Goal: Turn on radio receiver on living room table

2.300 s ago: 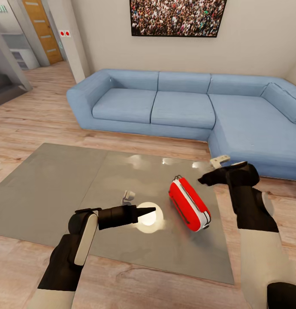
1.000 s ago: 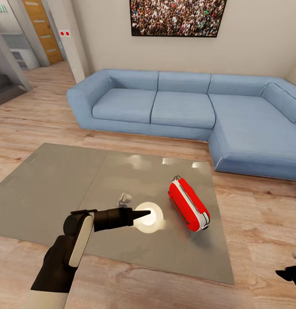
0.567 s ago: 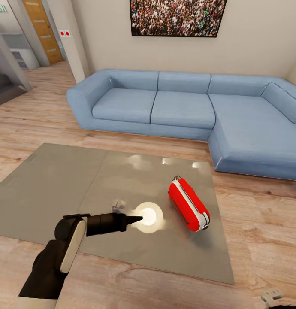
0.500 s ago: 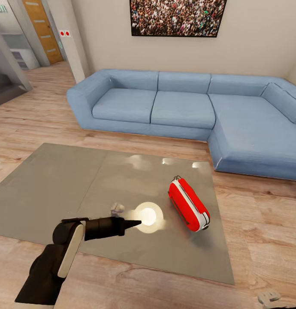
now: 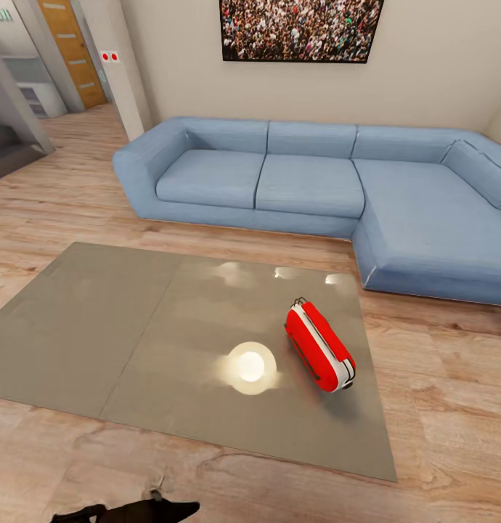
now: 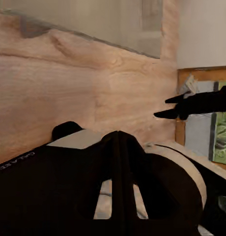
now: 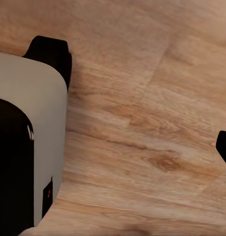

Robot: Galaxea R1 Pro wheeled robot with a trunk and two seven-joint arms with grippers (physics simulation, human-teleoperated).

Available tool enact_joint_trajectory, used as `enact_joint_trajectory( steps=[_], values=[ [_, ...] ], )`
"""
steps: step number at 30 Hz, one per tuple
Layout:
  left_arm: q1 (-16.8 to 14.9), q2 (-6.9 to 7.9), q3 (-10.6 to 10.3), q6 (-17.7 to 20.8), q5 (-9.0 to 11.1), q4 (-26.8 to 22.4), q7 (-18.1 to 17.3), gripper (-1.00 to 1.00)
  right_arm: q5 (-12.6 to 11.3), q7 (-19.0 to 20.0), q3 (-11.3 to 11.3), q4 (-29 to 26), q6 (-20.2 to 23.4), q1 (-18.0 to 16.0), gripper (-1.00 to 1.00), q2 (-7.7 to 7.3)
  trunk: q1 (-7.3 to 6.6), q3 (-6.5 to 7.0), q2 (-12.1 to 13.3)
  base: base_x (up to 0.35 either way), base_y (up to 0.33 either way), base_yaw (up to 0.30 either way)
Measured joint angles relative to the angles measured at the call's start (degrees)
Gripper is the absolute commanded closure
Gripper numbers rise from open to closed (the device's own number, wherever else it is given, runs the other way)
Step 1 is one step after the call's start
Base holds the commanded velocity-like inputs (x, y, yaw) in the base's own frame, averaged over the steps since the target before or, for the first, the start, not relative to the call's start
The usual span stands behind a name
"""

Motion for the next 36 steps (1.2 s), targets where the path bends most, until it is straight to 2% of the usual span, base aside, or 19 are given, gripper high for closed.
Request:
enact_joint_trajectory(
  steps=[2,4,6,10,13,14,15,20,22,23,25,27,31,36],
  values=[
    [0.5,0.11,0.0,-5.8,-0.5,8.1,-0.1,1.00,0.0,-1.2,0.0,1.3,-0.2,0.0,-1.00,0.32,0.00,0.00,0.0,0.000,0.000,0.000],
    [0.6,0.18,0.0,-10.2,-0.5,14.0,-0.2,1.00,0.0,-1.7,0.0,2.2,-0.3,0.0,-1.00,0.44,0.00,0.00,0.0,0.000,0.000,0.000],
    [0.8,0.24,0.2,-16.2,-0.6,23.0,-0.1,1.00,0.0,-2.3,0.0,3.8,-0.6,0.0,-1.00,0.57,0.00,0.00,0.0,0.000,0.000,0.000],
    [0.8,0.26,0.5,-21.0,-0.7,34.7,1.3,1.00,-0.1,-4.4,0.0,8.3,-1.1,0.0,-1.00,0.65,0.00,0.00,0.0,0.000,0.000,0.000],
    [0.8,0.05,0.3,-25.2,-1.1,43.0,10.0,1.00,-0.1,-8.2,0.0,11.3,-4.3,0.0,-1.00,0.71,0.00,0.00,0.0,0.000,0.000,0.000],
    [0.8,-0.14,0.2,-27.1,-1.4,46.4,15.6,1.00,-0.2,-9.8,0.0,11.8,-5.4,0.6,-1.00,1.15,0.00,0.00,0.0,0.000,0.000,0.000],
    [0.8,-0.45,0.2,-29.1,-1.5,49.8,21.6,1.00,-0.2,-11.4,0.1,12.0,-6.4,2.2,-1.00,2.24,0.00,-0.01,0.0,0.000,0.000,0.000],
    [0.8,-1.21,0.4,-31.1,-1.0,55.2,29.6,1.00,-0.4,-12.5,0.0,12.2,-7.8,4.6,-1.00,4.38,0.00,0.00,0.0,0.000,0.000,0.000],
    [0.7,-1.53,0.6,-32.5,-0.8,56.8,36.0,1.00,-0.5,-12.6,0.0,12.3,-8.0,4.8,-1.00,4.72,0.00,0.01,0.0,0.000,0.000,0.000],
    [0.7,-1.61,0.7,-33.0,-0.7,57.1,38.0,1.00,-0.6,-12.6,0.0,12.3,-8.1,4.9,-1.00,4.79,0.00,0.01,0.0,0.000,0.000,0.000],
    [0.7,-1.80,0.9,-35.0,-0.6,57.6,45.0,1.00,-0.7,-12.6,-0.1,12.3,-8.1,4.9,-1.00,4.98,0.00,0.01,0.0,0.000,0.000,0.000],
    [0.8,-1.90,0.9,-36.1,-0.5,57.8,48.4,1.00,-0.7,-12.6,-0.1,12.3,-8.1,5.0,-1.00,5.07,0.00,0.01,0.0,0.000,0.000,0.000],
    [0.8,-1.96,0.9,-37.1,-0.5,58.1,51.5,1.00,-0.7,-12.6,-0.1,12.3,-8.2,5.0,-1.00,5.19,0.00,0.01,0.0,0.000,0.000,0.000],
    [0.8,-1.93,0.8,-37.3,-0.6,58.1,51.9,1.00,-0.5,-12.6,0.0,12.2,-8.3,5.0,-1.00,5.25,0.00,0.01,0.0,0.000,0.000,0.000]
  ],
)
